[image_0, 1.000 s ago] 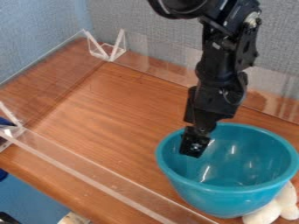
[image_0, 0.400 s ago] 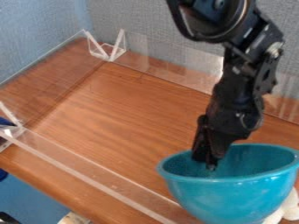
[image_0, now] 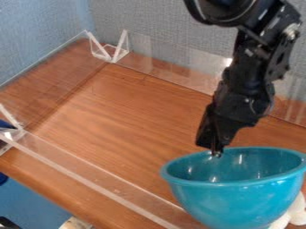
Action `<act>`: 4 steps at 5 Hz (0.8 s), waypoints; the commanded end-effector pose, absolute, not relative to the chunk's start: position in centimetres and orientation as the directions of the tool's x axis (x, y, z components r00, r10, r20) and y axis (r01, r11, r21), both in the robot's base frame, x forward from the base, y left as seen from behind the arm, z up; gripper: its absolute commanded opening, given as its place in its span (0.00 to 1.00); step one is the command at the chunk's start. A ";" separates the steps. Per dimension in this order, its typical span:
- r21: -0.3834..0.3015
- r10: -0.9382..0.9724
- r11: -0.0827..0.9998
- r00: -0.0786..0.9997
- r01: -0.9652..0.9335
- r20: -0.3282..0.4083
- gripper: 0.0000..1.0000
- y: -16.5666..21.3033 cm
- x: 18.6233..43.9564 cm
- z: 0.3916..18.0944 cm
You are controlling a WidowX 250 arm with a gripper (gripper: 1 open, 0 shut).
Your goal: Put the mushroom in the blue bowl
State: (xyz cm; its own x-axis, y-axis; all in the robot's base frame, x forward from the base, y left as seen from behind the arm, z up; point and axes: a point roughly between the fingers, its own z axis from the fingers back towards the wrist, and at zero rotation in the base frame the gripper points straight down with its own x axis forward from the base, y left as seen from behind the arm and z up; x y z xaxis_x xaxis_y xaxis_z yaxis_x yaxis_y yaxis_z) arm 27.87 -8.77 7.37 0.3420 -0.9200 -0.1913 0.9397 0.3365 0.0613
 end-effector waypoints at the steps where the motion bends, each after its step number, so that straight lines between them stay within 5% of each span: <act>1: 0.112 -0.928 0.325 0.339 0.939 -0.155 0.00 -10.2 28.3 9.4; 4: 0.106 -0.919 0.345 0.359 0.932 -0.161 0.00 -11.4 28.3 9.1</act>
